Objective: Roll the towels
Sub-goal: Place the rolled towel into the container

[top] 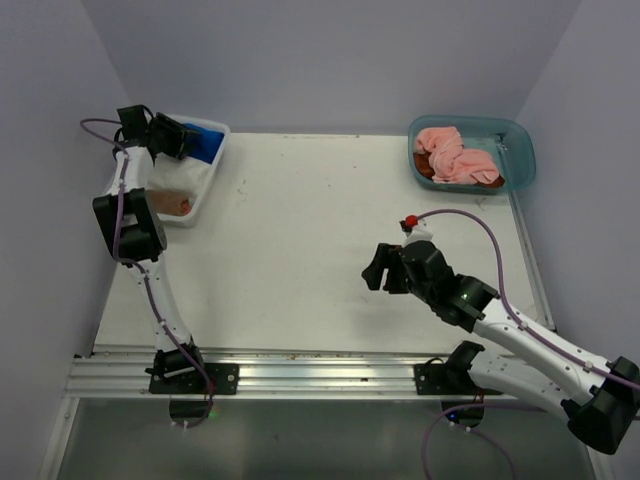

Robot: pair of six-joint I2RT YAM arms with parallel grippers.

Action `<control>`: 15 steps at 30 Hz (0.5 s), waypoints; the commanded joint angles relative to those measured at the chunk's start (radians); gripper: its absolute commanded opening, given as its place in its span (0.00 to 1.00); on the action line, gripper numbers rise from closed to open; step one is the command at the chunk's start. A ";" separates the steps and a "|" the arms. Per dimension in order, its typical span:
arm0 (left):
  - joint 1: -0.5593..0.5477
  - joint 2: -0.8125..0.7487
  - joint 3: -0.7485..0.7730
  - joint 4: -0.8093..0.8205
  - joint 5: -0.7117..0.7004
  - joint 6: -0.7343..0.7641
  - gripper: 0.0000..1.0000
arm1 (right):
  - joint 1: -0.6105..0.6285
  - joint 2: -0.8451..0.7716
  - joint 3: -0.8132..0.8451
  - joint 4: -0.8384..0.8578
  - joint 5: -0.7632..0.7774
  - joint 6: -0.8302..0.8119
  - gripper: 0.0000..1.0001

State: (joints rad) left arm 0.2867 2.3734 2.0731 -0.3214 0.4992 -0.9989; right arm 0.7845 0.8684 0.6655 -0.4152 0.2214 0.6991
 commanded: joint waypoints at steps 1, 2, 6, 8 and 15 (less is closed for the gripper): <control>0.014 -0.137 -0.021 -0.013 -0.002 0.049 0.50 | -0.002 -0.029 0.039 -0.031 0.047 0.002 0.70; 0.012 -0.147 -0.025 -0.024 -0.013 0.057 0.50 | -0.001 -0.035 0.039 -0.030 0.044 -0.006 0.70; 0.012 -0.216 -0.079 -0.059 -0.030 0.095 0.52 | -0.002 -0.031 0.068 -0.075 0.070 -0.041 0.70; 0.012 -0.267 -0.128 -0.062 -0.039 0.108 0.54 | -0.001 -0.031 0.075 -0.095 0.099 -0.043 0.70; -0.007 -0.540 -0.324 -0.084 -0.165 0.242 0.55 | -0.001 -0.016 0.074 -0.109 0.156 -0.021 0.71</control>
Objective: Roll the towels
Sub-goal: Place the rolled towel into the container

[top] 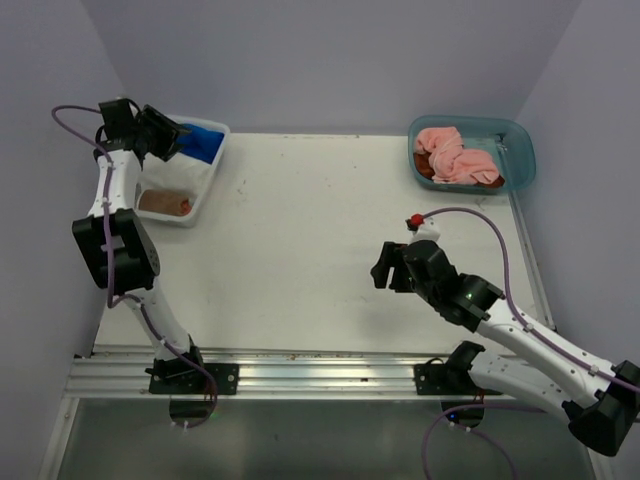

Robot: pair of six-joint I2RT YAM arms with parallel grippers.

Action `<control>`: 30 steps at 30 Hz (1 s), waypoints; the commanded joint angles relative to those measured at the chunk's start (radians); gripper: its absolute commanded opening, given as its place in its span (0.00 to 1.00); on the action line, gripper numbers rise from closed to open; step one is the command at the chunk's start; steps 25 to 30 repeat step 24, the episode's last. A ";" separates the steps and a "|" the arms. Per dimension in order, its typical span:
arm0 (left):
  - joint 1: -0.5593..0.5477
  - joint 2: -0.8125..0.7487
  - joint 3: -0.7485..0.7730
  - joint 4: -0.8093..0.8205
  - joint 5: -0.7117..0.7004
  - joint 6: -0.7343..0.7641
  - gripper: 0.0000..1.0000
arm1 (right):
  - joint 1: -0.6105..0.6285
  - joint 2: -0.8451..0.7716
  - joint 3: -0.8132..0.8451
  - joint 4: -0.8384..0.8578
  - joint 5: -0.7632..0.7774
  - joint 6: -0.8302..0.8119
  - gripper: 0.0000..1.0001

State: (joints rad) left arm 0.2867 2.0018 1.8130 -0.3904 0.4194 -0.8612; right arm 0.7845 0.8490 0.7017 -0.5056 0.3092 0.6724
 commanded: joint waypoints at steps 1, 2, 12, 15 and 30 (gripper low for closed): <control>-0.027 -0.204 -0.092 -0.008 -0.102 0.122 0.56 | -0.001 0.010 0.044 -0.024 0.082 0.012 0.72; -0.043 -0.240 -0.148 0.007 -0.123 0.140 0.56 | -0.001 0.019 0.047 -0.033 0.099 0.015 0.72; -0.383 -0.543 -0.454 0.044 -0.192 0.316 0.57 | -0.001 0.143 0.143 -0.097 0.333 0.073 0.95; -0.516 -0.616 -0.544 0.031 -0.252 0.362 0.57 | -0.002 0.156 0.159 -0.094 0.347 0.069 0.95; -0.817 -0.811 -0.817 0.117 -0.395 0.304 0.56 | -0.001 0.082 0.090 -0.071 0.360 0.099 0.95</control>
